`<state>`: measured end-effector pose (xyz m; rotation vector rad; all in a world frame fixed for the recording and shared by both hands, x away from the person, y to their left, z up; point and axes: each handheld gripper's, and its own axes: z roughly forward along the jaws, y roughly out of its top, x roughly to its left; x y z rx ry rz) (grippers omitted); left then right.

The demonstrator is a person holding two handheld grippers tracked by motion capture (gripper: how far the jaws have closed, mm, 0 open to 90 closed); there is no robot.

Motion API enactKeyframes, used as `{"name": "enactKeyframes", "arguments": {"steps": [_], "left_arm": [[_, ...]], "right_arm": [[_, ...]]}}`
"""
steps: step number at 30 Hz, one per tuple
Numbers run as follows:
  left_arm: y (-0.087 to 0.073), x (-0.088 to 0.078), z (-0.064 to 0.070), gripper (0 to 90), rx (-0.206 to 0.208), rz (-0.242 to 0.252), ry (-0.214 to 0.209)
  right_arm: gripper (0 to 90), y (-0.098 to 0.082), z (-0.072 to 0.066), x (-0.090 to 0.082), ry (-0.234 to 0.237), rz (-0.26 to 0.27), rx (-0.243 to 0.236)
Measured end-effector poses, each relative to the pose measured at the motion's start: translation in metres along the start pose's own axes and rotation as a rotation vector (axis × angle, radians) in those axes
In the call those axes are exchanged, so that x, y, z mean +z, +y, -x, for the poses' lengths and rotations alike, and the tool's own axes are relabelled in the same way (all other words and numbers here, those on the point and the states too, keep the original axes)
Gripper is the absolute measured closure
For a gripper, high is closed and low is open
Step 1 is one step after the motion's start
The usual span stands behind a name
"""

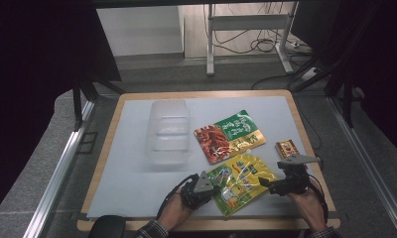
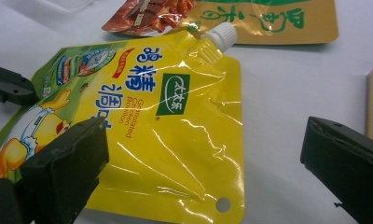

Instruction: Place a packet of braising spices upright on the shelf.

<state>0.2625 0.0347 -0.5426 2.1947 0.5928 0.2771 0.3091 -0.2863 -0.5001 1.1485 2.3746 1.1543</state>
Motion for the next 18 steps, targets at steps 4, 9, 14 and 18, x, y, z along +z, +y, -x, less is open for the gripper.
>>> {"name": "enactKeyframes", "arguments": {"steps": [4, 9, 14, 18], "left_arm": [[-0.001, -0.001, 0.001, 90.0, 0.003, -0.002, 0.003], [-0.001, -0.001, 0.001, 90.0, -0.001, -0.002, 0.0], [-0.002, -0.002, 0.002, 90.0, -0.003, -0.007, -0.001], [-0.002, -0.002, 0.003, 90.0, 0.004, -0.009, 0.007]], "right_arm": [[2.3, 0.0, 0.003, 0.004, 0.03, -0.01, 0.007], [3.6, 0.001, 0.007, 0.011, 0.075, -0.024, 0.033], [4.2, 0.005, 0.01, 0.028, 0.137, -0.07, 0.07], [5.0, 0.008, 0.01, 0.036, 0.16, -0.082, 0.08]]}}
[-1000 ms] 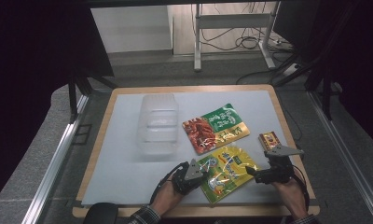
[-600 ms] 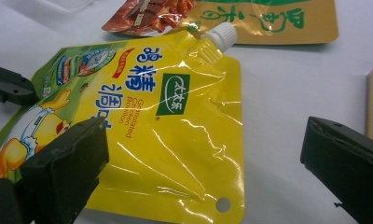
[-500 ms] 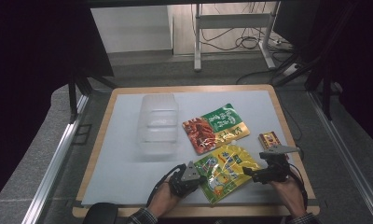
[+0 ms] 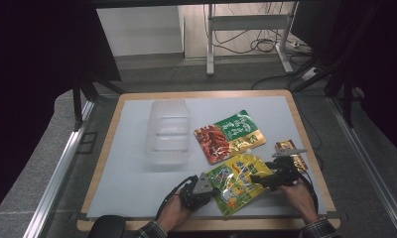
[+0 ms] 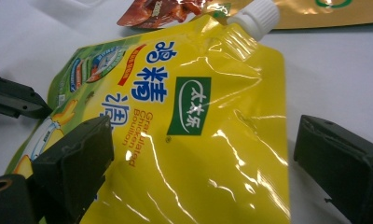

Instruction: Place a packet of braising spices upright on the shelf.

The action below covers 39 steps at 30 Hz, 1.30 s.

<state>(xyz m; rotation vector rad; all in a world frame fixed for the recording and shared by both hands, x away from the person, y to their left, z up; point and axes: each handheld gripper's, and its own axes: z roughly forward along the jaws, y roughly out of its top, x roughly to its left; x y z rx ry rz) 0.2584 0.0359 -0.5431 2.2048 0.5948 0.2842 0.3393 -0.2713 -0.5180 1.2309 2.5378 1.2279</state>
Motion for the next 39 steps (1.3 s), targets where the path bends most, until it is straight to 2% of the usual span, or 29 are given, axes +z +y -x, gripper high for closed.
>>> {"name": "enactKeyframes", "arguments": {"steps": [6, 9, 13, 15, 16, 19, 21, 22, 25, 26, 27, 29, 31, 33, 36, 37, 38, 39], "left_arm": [[0.0, 0.0, 0.0, 90.0, -0.004, 0.0, -0.004], [0.0, 0.0, -0.001, 90.0, -0.011, 0.001, -0.011], [-0.001, 0.0, -0.001, 90.0, -0.01, 0.002, -0.01], [-0.001, -0.001, -0.001, 90.0, -0.01, 0.003, -0.01], [-0.001, -0.001, -0.002, 90.0, -0.013, 0.004, -0.014], [-0.001, -0.001, -0.002, 90.0, -0.016, 0.005, -0.016], [-0.001, -0.001, -0.002, 90.0, -0.02, 0.005, -0.018], [-0.001, -0.001, -0.003, 90.0, -0.022, 0.006, -0.022], [-0.001, -0.001, -0.002, 90.0, -0.021, 0.005, -0.02], [-0.001, -0.001, -0.002, 90.0, -0.021, 0.005, -0.019], [-0.001, -0.001, -0.002, 90.0, -0.021, 0.005, -0.019], [-0.001, -0.001, -0.002, 90.0, -0.017, 0.005, -0.016], [-0.001, -0.001, -0.001, 90.0, -0.008, 0.005, -0.008], [-0.001, -0.001, 0.0, 90.0, -0.005, 0.006, -0.004], [-0.001, -0.002, 0.002, 88.0, 0.006, 0.012, 0.018], [-0.001, -0.002, 0.002, 87.6, 0.006, 0.012, 0.018], [-0.001, -0.002, 0.002, 86.9, 0.005, 0.018, 0.023], [-0.001, -0.003, 0.002, 86.6, 0.004, 0.019, 0.025]], "right_arm": [[6.6, 0.002, 0.001, 0.007, 0.058, -0.021, 0.026], [8.2, 0.003, -0.001, 0.01, 0.111, -0.027, 0.041], [9.0, 0.005, -0.002, 0.01, 0.11, -0.036, 0.045], [9.0, 0.005, -0.002, 0.009, 0.124, -0.031, 0.057], [9.3, 0.007, -0.001, 0.005, 0.159, -0.014, 0.072], [7.7, 0.009, -0.004, 0.002, 0.176, -0.01, 0.054], [6.2, 0.009, -0.004, 0.003, 0.181, -0.013, 0.064], [4.9, 0.009, -0.003, 0.003, 0.201, -0.017, 0.104], [8.7, 0.01, -0.003, 0.002, 0.196, -0.017, 0.107], [13.4, 0.01, -0.005, 0.001, 0.171, -0.024, 0.096], [21.8, 0.011, -0.007, -0.002, 0.126, -0.027, 0.078], [39.0, 0.011, -0.007, -0.007, 0.059, -0.023, 0.079], [48.4, 0.01, -0.006, -0.011, 0.043, -0.008, 0.092], [51.6, 0.009, -0.005, -0.012, 0.042, -0.004, 0.101], [65.2, 0.009, -0.004, -0.017, 0.049, 0.025, 0.118], [65.2, 0.009, -0.004, -0.017, 0.049, 0.025, 0.118], [76.3, 0.009, -0.004, -0.021, 0.082, 0.057, 0.125], [79.8, 0.009, -0.005, -0.022, 0.089, 0.064, 0.122]]}}
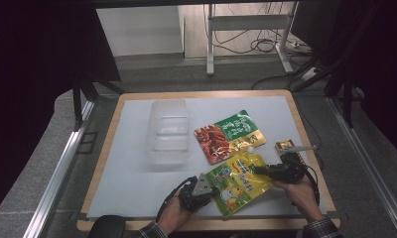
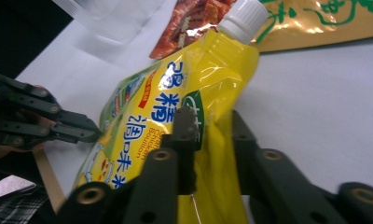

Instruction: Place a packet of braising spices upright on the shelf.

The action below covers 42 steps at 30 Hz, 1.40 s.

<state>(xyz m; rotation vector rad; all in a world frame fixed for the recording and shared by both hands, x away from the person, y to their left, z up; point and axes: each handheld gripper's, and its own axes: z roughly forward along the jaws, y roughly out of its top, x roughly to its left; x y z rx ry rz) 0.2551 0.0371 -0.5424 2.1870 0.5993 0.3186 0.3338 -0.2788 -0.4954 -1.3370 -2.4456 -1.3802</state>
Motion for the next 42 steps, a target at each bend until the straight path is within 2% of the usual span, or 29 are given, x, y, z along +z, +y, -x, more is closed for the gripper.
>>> {"name": "enactKeyframes", "arguments": {"steps": [2, 5, 9, 12, 17, 24, 27, 33, 36, 38, 42], "left_arm": [[0.0, 0.0, 0.0, 83.4, 0.002, 0.002, 0.004], [0.0, -0.001, 0.001, 79.3, 0.003, 0.009, 0.013], [0.0, -0.007, 0.0, 70.5, -0.039, 0.019, -0.007], [0.001, -0.014, -0.002, 60.3, -0.031, 0.028, 0.028], [0.0, -0.026, -0.009, 45.9, -0.06, 0.057, 0.046], [-0.006, -0.038, -0.018, 28.4, -0.107, 0.041, 0.045], [-0.009, -0.047, -0.022, 22.5, -0.13, 0.063, 0.053], [-0.016, -0.05, -0.023, 14.1, -0.147, 0.026, 0.073], [-0.017, -0.053, -0.023, 11.1, -0.159, 0.04, 0.08], [-0.018, -0.054, -0.024, 9.1, -0.163, 0.043, 0.083], [-0.019, -0.056, -0.025, 7.4, -0.166, 0.042, 0.093]], "right_arm": [[84.0, 0.001, -0.004, -0.001, -0.015, -0.004, -0.027], [85.4, 0.002, -0.008, -0.001, -0.027, 0.001, -0.05], [85.6, 0.005, -0.015, -0.005, -0.034, 0.016, -0.076], [85.8, 0.01, -0.02, -0.009, -0.004, 0.04, -0.079], [85.9, 0.018, -0.026, -0.011, 0.02, 0.045, -0.086], [86.0, 0.025, -0.034, -0.013, 0.057, 0.06, -0.082], [86.2, 0.031, -0.042, -0.014, 0.075, 0.059, -0.095], [86.8, 0.042, -0.055, -0.015, 0.087, 0.046, -0.139], [86.9, 0.048, -0.061, -0.018, 0.092, 0.052, -0.154], [86.9, 0.052, -0.063, -0.021, 0.116, 0.059, -0.147], [87.0, 0.059, -0.068, -0.027, 0.119, 0.071, -0.159]]}}
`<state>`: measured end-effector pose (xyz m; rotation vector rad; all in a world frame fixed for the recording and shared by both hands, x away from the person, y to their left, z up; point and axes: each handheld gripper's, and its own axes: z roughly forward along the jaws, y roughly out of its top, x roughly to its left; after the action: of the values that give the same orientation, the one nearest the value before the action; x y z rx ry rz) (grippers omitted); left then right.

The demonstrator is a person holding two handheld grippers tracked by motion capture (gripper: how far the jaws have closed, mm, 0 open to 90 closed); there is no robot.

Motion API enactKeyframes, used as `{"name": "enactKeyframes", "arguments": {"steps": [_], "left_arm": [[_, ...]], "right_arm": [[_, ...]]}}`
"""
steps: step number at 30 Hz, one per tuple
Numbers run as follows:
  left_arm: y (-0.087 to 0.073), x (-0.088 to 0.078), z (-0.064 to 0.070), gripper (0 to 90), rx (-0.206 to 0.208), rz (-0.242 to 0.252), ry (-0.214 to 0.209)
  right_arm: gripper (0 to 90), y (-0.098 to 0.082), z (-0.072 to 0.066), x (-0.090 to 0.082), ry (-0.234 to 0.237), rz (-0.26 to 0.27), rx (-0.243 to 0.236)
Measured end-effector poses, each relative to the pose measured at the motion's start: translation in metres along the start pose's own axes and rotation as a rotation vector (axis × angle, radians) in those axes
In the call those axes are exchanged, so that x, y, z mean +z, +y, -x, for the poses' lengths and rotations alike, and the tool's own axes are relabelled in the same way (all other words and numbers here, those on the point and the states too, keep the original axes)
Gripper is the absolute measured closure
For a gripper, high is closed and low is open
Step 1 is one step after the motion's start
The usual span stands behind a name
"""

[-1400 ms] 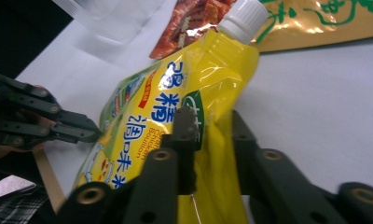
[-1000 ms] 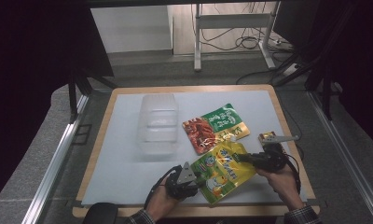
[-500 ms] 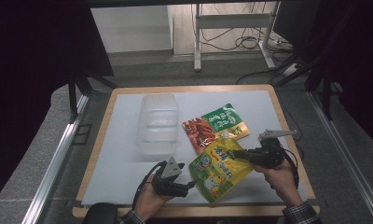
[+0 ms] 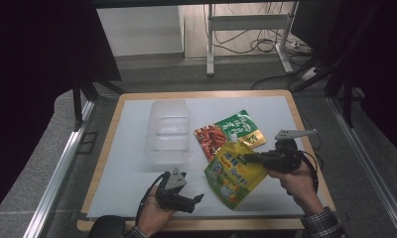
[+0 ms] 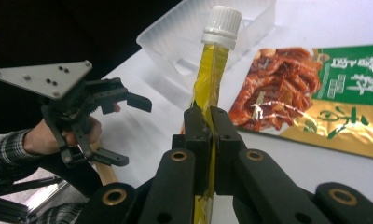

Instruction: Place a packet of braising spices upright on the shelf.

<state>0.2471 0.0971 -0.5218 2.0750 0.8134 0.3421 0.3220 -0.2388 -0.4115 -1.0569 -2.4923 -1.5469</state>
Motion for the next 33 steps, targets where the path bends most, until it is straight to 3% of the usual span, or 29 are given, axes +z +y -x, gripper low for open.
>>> {"name": "enactKeyframes", "arguments": {"steps": [8, 12, 21, 27, 33], "left_arm": [[-0.003, -0.002, 0.0, 5.3, 0.016, -0.011, 0.012], [-0.004, -0.004, 0.0, 4.4, 0.026, 0.005, 0.022], [-0.006, -0.009, 0.002, 2.0, 0.066, 0.036, 0.057], [-0.007, -0.013, 0.002, 0.6, 0.063, 0.057, 0.087], [-0.009, -0.016, 0.002, 0.0, 0.051, 0.074, 0.079]], "right_arm": [[87.2, 0.014, -0.008, -0.006, -0.006, 0.017, -0.032], [87.2, 0.024, -0.011, -0.009, -0.037, 0.016, -0.07], [87.2, 0.041, -0.011, -0.009, -0.047, 0.039, -0.108], [87.2, 0.049, -0.007, -0.005, -0.055, 0.044, -0.122], [87.3, 0.058, -0.003, -0.001, -0.063, 0.047, -0.13]]}}
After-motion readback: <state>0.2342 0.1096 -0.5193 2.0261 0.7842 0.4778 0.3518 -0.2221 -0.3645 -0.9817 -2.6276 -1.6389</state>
